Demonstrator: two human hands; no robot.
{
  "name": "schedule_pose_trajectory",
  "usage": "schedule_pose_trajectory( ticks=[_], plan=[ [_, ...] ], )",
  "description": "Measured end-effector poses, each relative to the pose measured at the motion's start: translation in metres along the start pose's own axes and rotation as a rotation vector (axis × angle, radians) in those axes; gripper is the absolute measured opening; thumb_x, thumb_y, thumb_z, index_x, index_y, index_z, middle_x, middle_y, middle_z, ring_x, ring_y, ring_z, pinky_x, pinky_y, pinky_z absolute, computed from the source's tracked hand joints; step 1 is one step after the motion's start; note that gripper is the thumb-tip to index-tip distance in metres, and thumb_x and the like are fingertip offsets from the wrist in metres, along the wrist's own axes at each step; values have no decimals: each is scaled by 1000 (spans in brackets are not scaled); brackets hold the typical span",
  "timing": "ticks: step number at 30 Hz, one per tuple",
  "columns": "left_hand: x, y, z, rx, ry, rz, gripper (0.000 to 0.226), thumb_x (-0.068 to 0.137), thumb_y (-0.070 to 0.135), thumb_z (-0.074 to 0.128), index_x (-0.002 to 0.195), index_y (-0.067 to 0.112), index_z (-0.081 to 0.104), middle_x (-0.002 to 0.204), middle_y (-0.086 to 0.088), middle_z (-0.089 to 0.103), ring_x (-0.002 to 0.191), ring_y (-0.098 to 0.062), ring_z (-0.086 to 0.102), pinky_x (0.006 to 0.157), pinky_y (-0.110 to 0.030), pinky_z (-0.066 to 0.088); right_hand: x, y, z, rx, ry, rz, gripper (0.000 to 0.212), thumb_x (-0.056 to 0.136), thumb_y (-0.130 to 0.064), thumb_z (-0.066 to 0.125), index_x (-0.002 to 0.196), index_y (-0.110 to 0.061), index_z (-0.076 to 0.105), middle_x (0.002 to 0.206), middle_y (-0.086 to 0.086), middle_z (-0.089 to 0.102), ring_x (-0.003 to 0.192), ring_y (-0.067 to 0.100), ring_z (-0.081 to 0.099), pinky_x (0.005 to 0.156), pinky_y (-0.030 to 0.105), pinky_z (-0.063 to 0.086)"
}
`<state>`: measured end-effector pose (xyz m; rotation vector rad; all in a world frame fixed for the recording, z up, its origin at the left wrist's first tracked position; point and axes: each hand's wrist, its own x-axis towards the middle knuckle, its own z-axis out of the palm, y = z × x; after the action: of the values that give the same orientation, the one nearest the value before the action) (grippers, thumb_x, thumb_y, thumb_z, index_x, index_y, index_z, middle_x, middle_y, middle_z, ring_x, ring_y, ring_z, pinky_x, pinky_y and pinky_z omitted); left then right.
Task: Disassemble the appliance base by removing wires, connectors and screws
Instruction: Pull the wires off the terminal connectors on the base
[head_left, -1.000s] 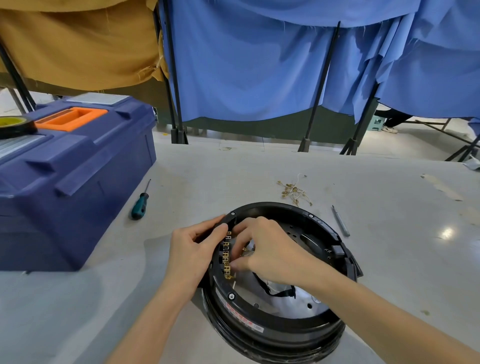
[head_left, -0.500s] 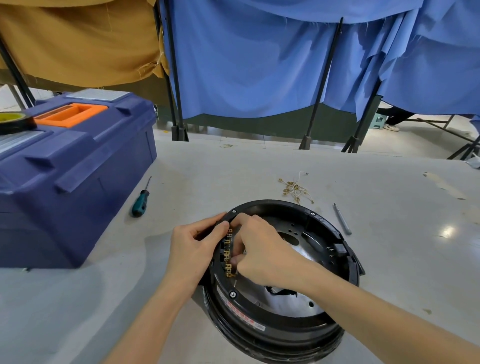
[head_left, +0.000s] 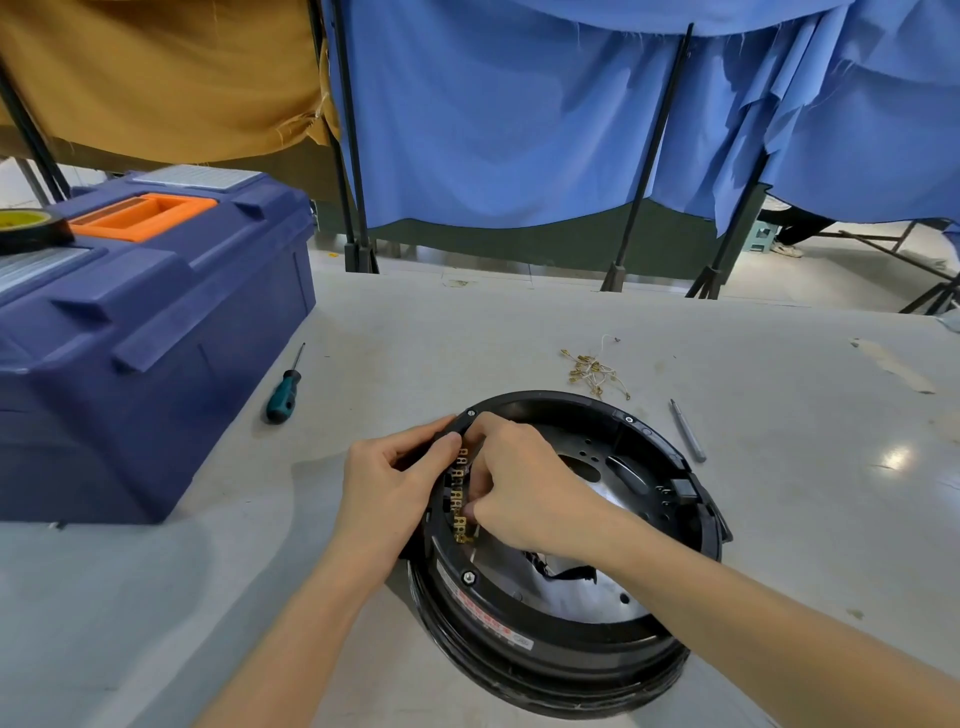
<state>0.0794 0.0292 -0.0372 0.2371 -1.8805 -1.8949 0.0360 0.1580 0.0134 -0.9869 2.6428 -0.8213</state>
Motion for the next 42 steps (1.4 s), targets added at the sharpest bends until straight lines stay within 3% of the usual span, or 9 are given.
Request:
schedule_pose_trajectory(
  ticks=[5, 10, 14, 19, 25, 30, 34, 37, 42],
  plan=[
    [-1, -1, 0, -10, 9, -18, 21, 84, 16, 71, 96, 32, 77, 93, 7, 76, 93, -9, 71, 83, -31, 54, -4, 2, 3, 14, -6, 12, 13, 78, -5, 61, 80, -13, 51, 99, 7, 59, 89, 24, 54, 67, 29, 43],
    [-1, 0, 0, -8, 13, -24, 19, 84, 15, 71, 95, 30, 77, 93, 7, 76, 92, -9, 71, 83, -31, 54, -2, -1, 0, 43, 1, 46, 11, 77, -4, 62, 83, -8, 54, 100, 7, 62, 90, 25, 57, 76, 37, 51],
    [-2, -1, 0, -10, 12, -17, 21, 85, 15, 71, 94, 32, 77, 92, 7, 76, 92, -9, 71, 82, -29, 54, -4, 1, 2, 13, -14, 42, 15, 78, -5, 62, 73, -14, 50, 110, 5, 57, 94, 22, 54, 76, 35, 50],
    [-1, 0, 1, -9, 16, -26, 20, 85, 13, 71, 92, 30, 78, 91, 7, 76, 91, -9, 72, 77, -22, 56, 0, -2, -1, 35, -2, 79, 10, 76, -2, 61, 77, -9, 55, 106, 7, 60, 93, 26, 56, 79, 39, 52],
    [-2, 1, 1, -17, 23, -44, 17, 85, 12, 70, 98, 21, 78, 92, 5, 76, 92, -9, 71, 77, -19, 55, -1, -3, -1, 8, -16, 84, 14, 76, -2, 61, 70, -10, 51, 108, 7, 59, 92, 27, 56, 75, 37, 51],
    [0, 1, 1, -14, 29, -51, 17, 85, 12, 70, 95, 24, 78, 91, 5, 77, 90, -9, 72, 74, -19, 54, -3, -6, 0, 25, -6, 98, 12, 75, 0, 57, 85, -7, 54, 100, 10, 60, 92, 28, 55, 68, 33, 46],
    [-1, 2, 2, -14, 35, -41, 20, 84, 13, 71, 91, 30, 77, 89, 7, 76, 88, -8, 72, 72, -16, 54, -8, 0, -4, 35, -16, 114, 17, 73, 1, 62, 67, -13, 56, 103, 5, 63, 87, 21, 57, 64, 31, 48],
    [-1, 4, 3, -17, 39, -50, 20, 84, 12, 71, 90, 31, 77, 89, 7, 76, 89, -8, 72, 77, -21, 56, -7, 4, -7, 34, -9, 127, 4, 72, -3, 70, 68, -5, 68, 98, 6, 68, 84, 20, 60, 65, 32, 50],
    [-2, 5, 3, -18, 47, -72, 16, 84, 12, 71, 91, 25, 78, 91, 5, 77, 90, -10, 72, 85, -32, 55, -12, 4, -11, 58, -1, 69, 6, 70, -12, 78, 67, -8, 76, 95, 2, 71, 80, 13, 62, 72, 32, 54]
  ],
)
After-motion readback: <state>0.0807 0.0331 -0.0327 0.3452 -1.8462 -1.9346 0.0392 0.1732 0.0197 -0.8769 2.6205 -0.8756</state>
